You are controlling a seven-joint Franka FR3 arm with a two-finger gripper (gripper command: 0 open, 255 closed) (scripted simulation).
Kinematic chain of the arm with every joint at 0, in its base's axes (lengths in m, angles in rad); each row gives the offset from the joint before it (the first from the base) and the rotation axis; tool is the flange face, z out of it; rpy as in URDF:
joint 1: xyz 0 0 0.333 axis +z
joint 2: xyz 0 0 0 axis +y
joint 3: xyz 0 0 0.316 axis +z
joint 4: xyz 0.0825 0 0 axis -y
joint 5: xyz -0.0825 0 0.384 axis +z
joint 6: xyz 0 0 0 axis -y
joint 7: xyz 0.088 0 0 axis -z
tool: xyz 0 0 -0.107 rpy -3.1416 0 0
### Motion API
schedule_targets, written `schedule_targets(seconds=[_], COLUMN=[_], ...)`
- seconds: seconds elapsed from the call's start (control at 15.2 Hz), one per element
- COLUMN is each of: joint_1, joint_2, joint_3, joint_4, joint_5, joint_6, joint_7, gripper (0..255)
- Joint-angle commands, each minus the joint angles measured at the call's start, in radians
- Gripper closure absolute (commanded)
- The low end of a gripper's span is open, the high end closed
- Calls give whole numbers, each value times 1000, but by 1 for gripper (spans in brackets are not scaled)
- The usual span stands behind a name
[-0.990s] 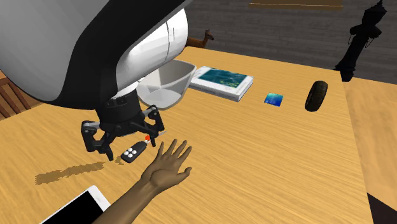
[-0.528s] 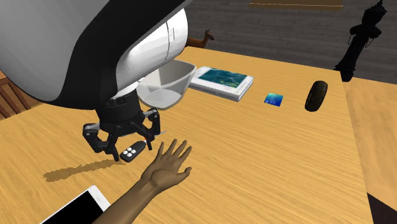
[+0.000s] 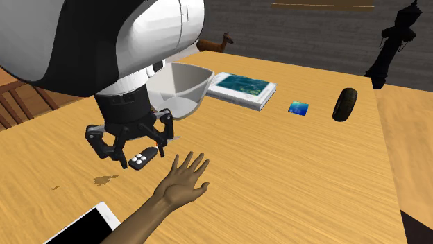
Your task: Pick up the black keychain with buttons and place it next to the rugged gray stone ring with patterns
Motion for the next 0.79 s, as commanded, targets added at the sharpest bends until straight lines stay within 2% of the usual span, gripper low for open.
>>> schedule_targets(seconds=[0.0, 0.73], joint_1=[0, -3], joint_2=[-11, -58], joint_3=[2, 10], joint_4=[12, 96], joint_5=[4, 22], joint_6=[-23, -151], joint_7=[-2, -14], gripper=[255, 255])
